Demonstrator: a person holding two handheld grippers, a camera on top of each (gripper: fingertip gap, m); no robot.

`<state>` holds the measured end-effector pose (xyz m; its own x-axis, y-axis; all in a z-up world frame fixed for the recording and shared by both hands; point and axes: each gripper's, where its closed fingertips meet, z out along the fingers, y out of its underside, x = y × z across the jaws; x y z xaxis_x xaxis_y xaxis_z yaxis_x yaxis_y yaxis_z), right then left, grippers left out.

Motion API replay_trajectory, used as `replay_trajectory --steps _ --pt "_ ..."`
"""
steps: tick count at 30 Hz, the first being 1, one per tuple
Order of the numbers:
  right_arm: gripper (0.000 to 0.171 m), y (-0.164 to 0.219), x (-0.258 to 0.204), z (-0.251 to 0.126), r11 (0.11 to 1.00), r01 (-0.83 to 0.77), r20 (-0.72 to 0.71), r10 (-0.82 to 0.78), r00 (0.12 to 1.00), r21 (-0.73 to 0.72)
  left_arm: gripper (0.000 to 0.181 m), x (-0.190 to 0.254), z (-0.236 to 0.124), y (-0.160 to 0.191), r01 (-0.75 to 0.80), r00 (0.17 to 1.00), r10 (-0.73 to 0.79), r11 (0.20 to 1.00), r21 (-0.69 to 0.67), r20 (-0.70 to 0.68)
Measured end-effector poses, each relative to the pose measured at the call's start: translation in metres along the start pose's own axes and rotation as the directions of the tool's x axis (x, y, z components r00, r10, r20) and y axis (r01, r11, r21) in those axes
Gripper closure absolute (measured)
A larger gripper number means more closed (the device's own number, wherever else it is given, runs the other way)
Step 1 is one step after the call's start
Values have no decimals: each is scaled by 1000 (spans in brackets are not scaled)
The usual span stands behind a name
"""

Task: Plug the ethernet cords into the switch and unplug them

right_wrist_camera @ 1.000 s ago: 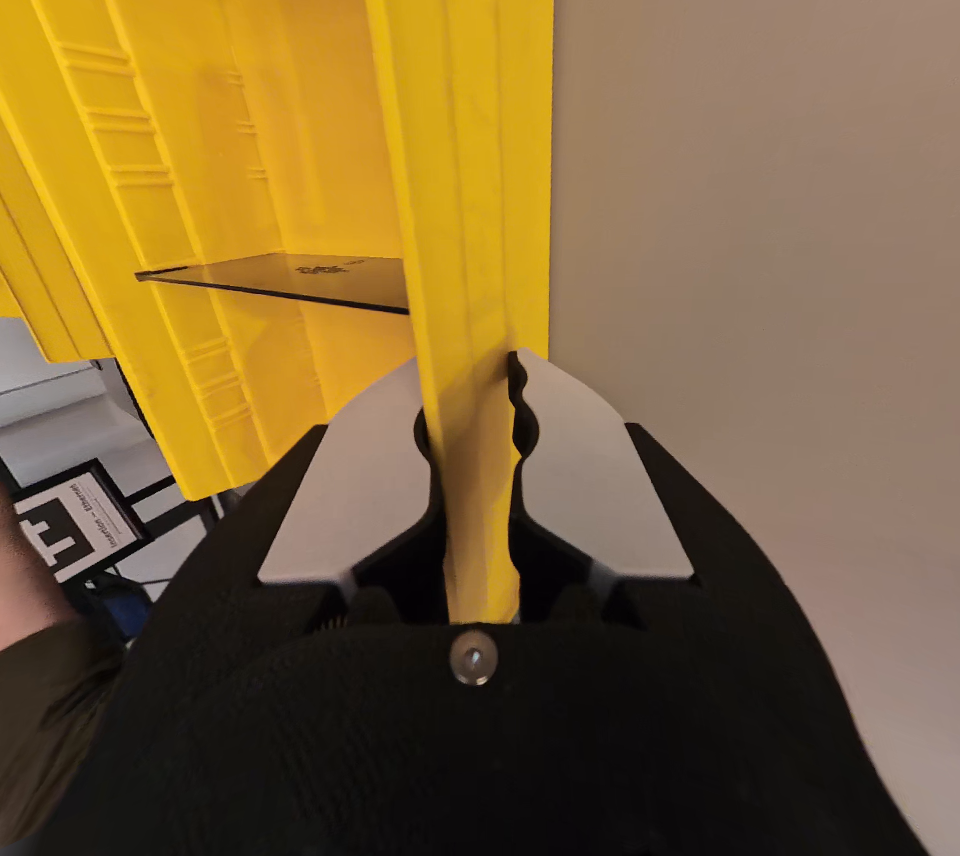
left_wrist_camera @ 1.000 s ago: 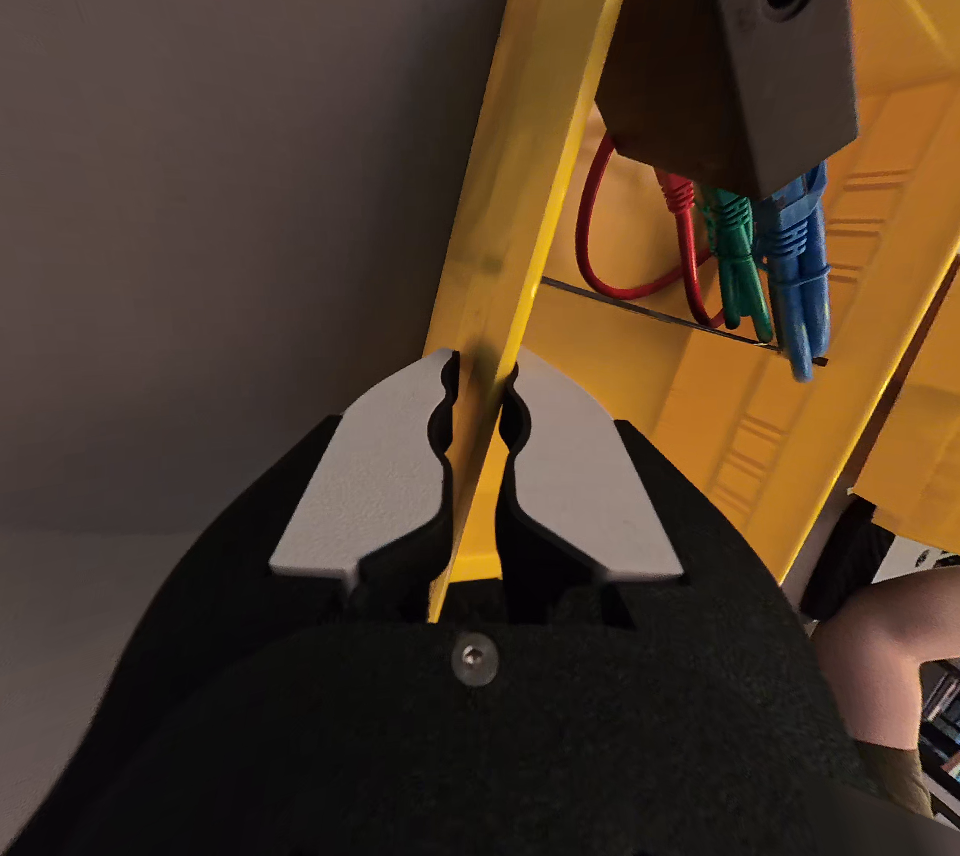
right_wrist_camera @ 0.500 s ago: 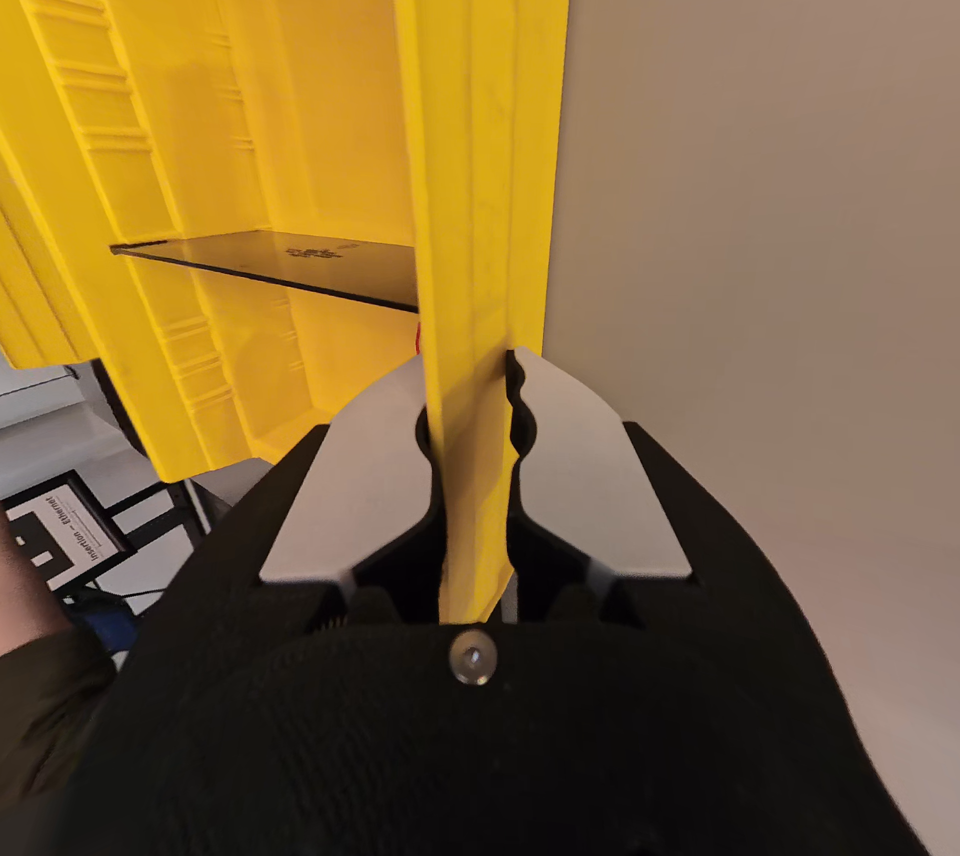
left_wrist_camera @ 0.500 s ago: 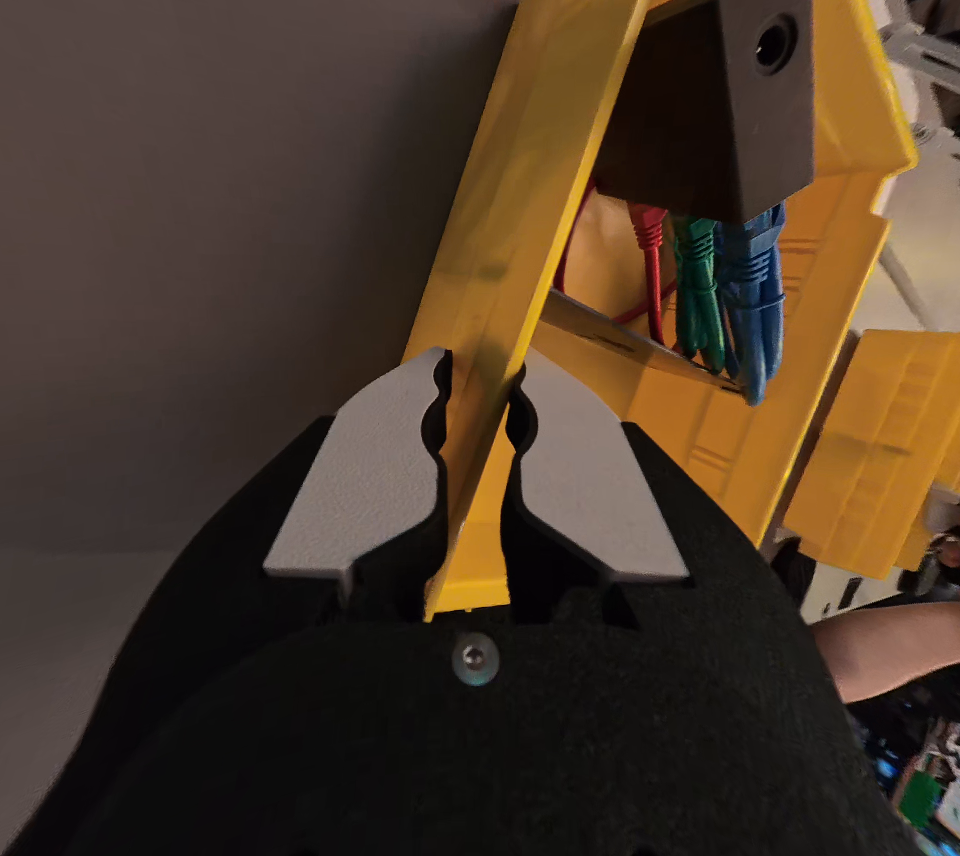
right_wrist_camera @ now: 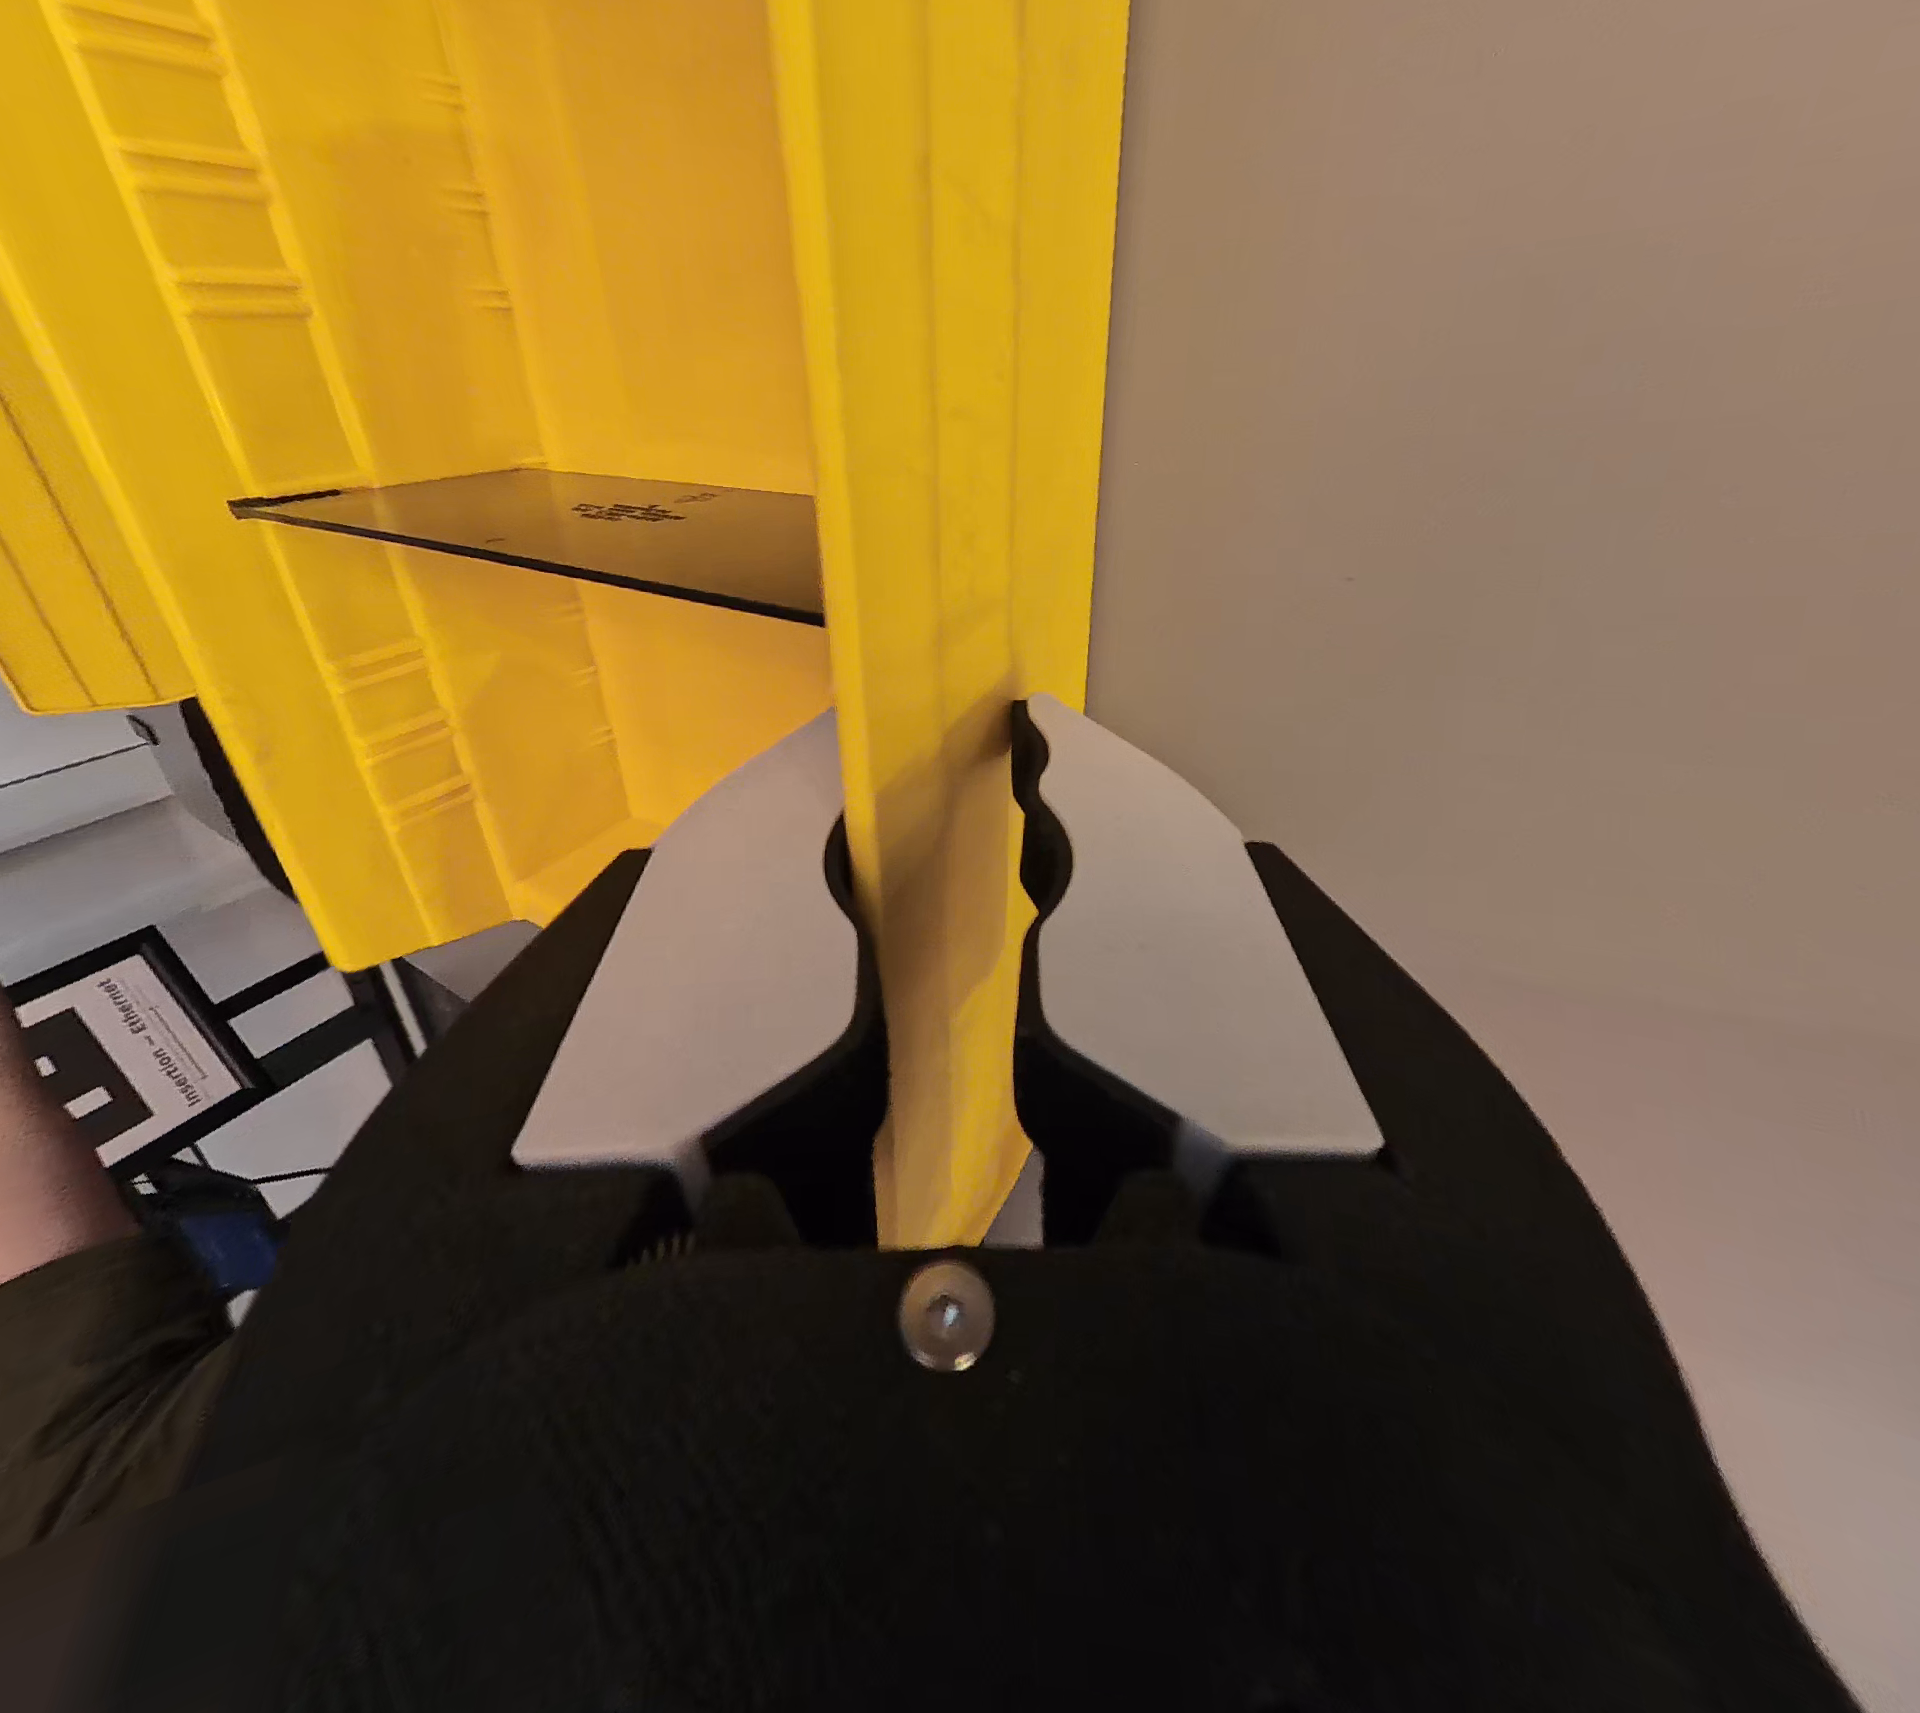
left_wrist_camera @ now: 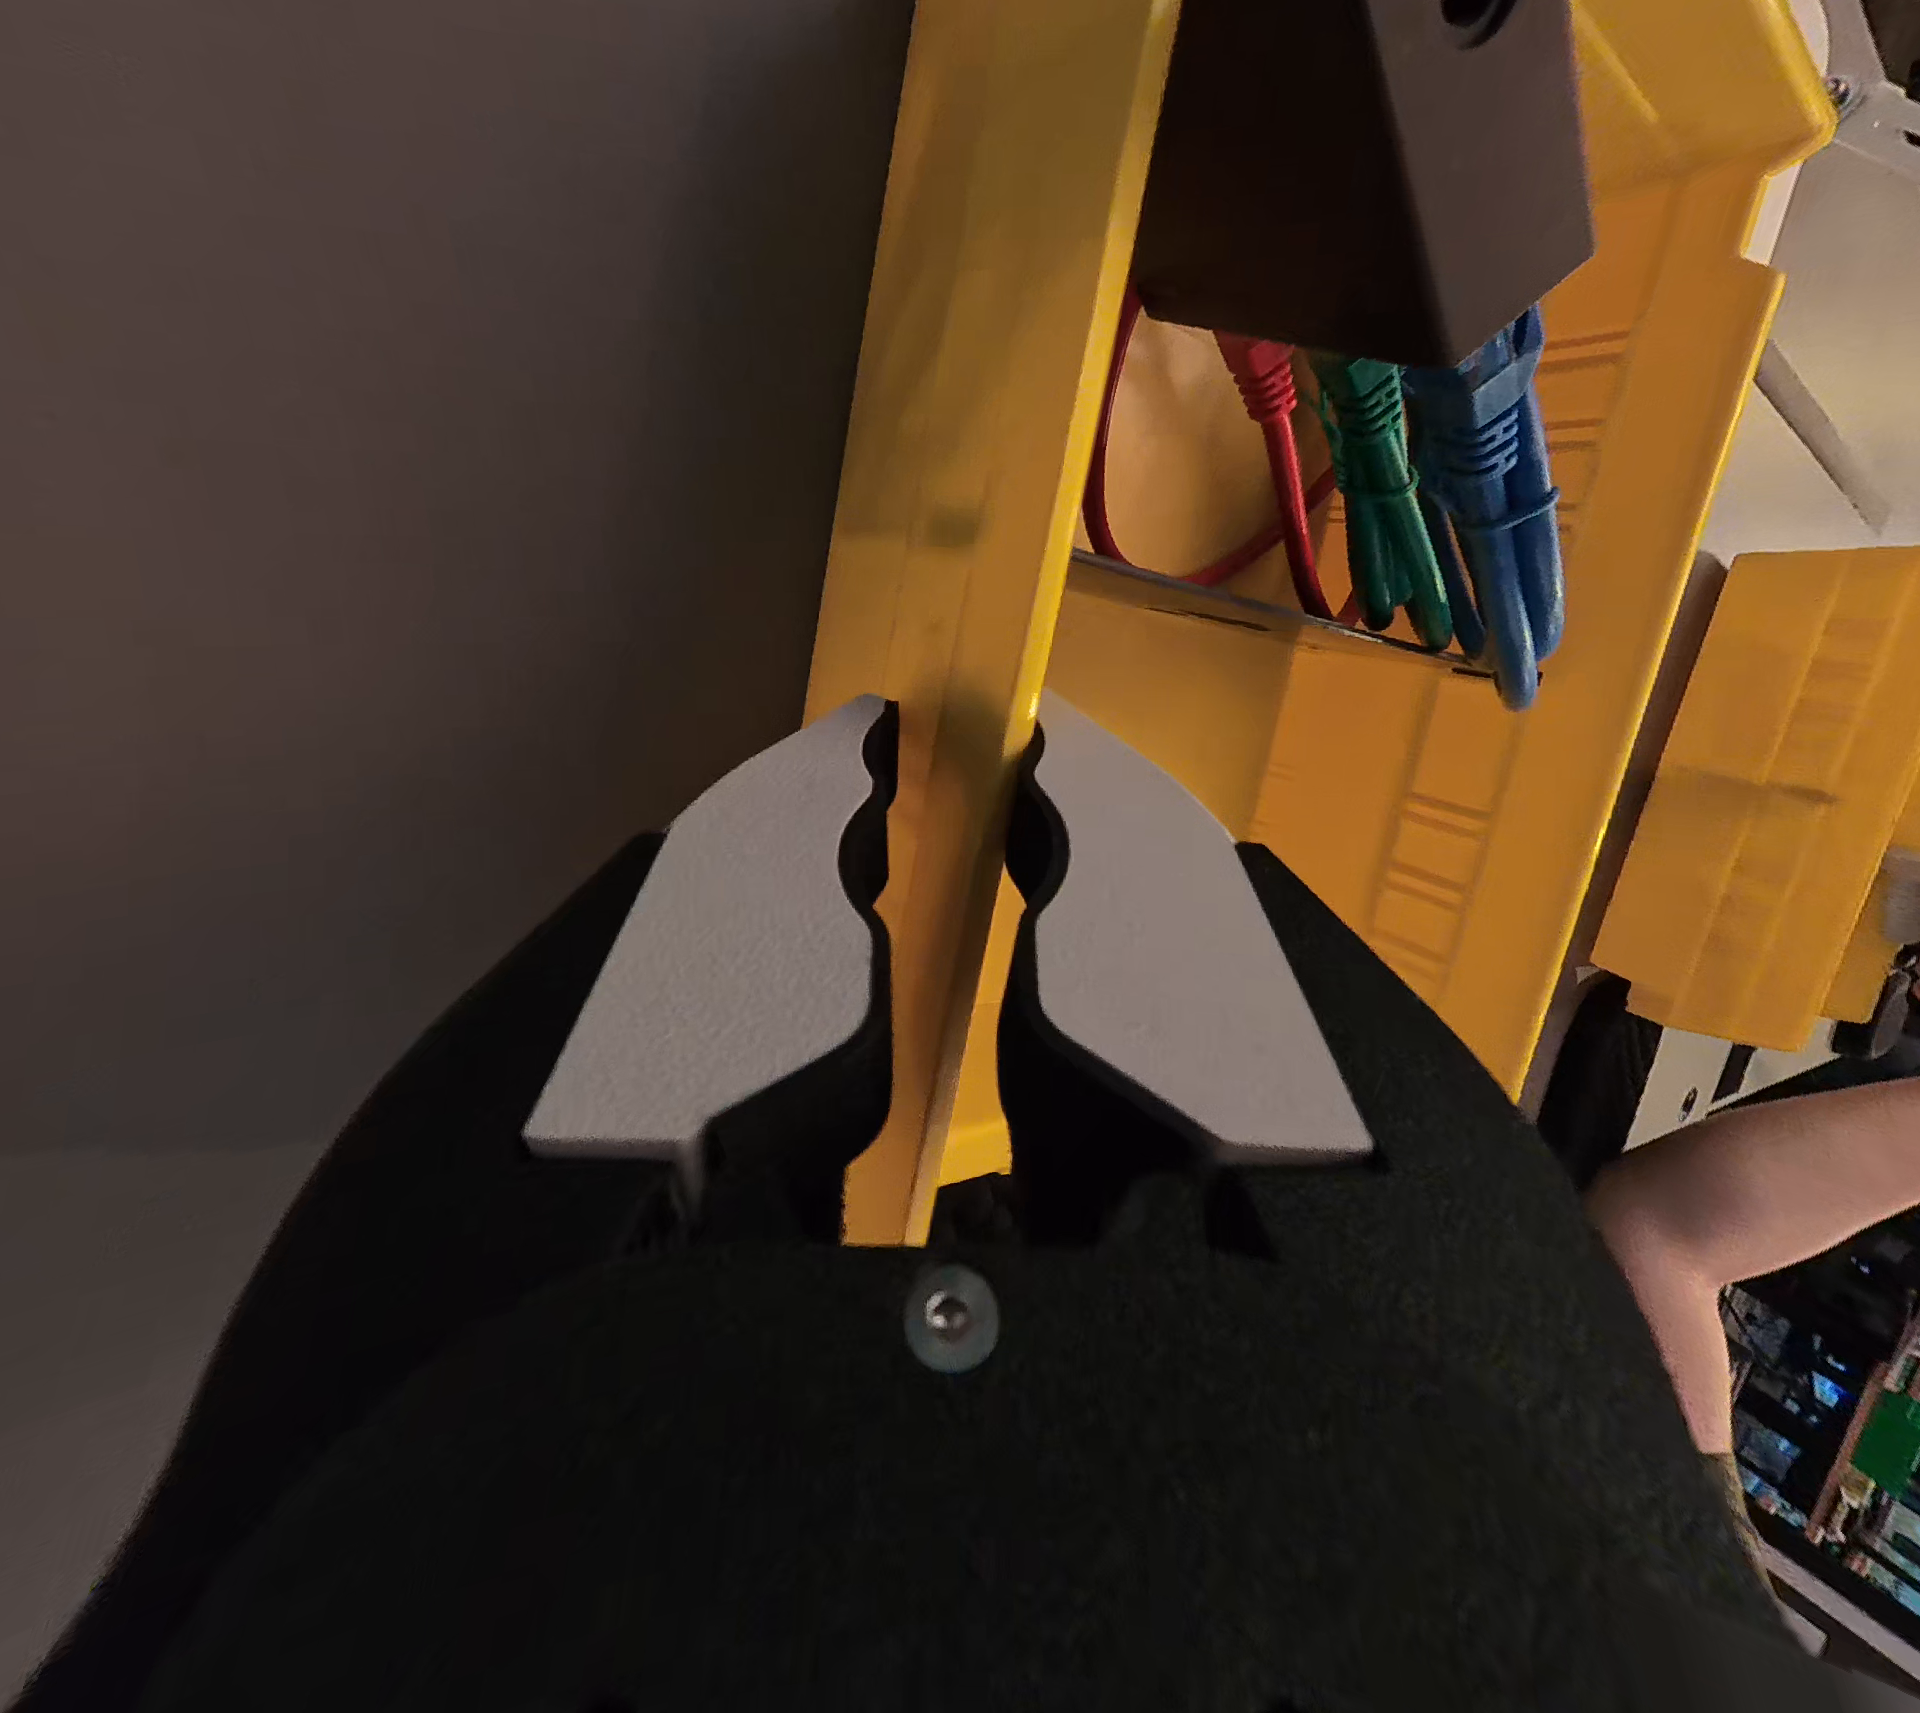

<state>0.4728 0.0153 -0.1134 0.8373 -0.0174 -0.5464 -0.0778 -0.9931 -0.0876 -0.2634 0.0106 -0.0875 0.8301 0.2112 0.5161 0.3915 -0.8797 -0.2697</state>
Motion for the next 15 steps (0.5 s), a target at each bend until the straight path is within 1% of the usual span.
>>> replay_trajectory --steps 5,7,8,9,10,12,15 --pt "146 0 -1 0 1000 9 2 -9 1000 2 163 4 -4 -3 -36 998 37 999 23 -44" --pt "147 0 -1 0 1000 21 -7 -21 1000 3 160 12 -14 -13 -56 993 64 995 81 -95" --pt "147 0 -1 -1 1000 26 -9 -26 1000 3 161 19 -22 -20 -82 988 98 988 128 -123" --pt "147 0 -1 -1 1000 27 -8 -27 1000 4 160 23 -30 -27 -113 983 136 979 171 -127" --pt "147 0 -1 -1 1000 25 -4 -25 1000 6 163 28 -37 -29 -155 974 183 968 198 -133" --pt "145 0 -2 -3 1000 13 8 -13 1000 9 161 39 -50 -32 -210 956 250 948 239 -151" --pt "145 0 -2 -3 1000 11 14 -11 1000 10 161 52 -69 -40 -291 927 352 892 346 -128"
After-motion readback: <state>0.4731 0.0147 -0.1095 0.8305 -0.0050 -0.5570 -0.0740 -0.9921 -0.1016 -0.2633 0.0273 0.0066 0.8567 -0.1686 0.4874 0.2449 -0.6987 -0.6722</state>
